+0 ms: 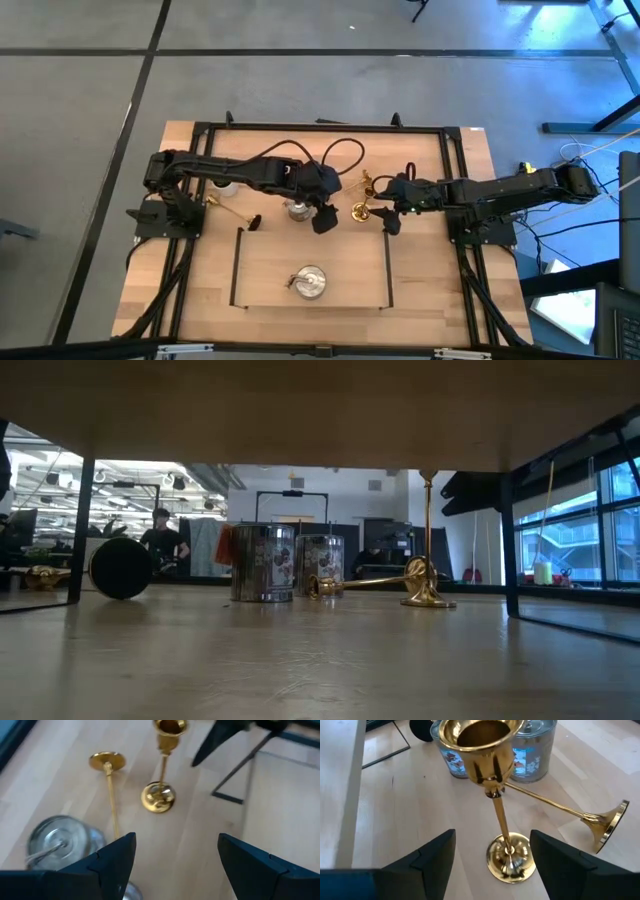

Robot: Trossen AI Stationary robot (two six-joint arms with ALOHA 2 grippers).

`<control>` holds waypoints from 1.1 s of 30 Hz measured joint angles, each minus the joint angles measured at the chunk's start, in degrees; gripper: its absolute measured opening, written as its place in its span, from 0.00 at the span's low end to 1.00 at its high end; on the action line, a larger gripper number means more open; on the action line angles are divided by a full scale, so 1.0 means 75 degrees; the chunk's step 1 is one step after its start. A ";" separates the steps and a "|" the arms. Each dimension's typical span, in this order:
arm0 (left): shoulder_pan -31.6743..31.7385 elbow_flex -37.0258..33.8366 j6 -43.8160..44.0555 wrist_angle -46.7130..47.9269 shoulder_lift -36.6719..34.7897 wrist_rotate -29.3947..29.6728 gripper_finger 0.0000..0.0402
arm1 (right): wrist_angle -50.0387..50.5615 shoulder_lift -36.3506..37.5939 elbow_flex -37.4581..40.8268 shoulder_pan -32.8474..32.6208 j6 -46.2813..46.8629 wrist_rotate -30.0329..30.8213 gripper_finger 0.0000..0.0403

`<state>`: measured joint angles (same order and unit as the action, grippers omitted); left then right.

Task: Pick & Place candle stick holders
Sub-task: Adjust the shelf

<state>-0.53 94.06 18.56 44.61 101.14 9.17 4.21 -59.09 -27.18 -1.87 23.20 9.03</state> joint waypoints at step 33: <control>0.0051 0.0000 -0.0170 0.0320 -0.0006 0.0233 0.69 | 0.1985 0.0063 -0.0932 -0.1594 0.0851 0.0360 0.64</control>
<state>-0.14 94.06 17.28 47.00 101.10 10.92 19.09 -58.62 -34.17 -13.82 29.58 11.73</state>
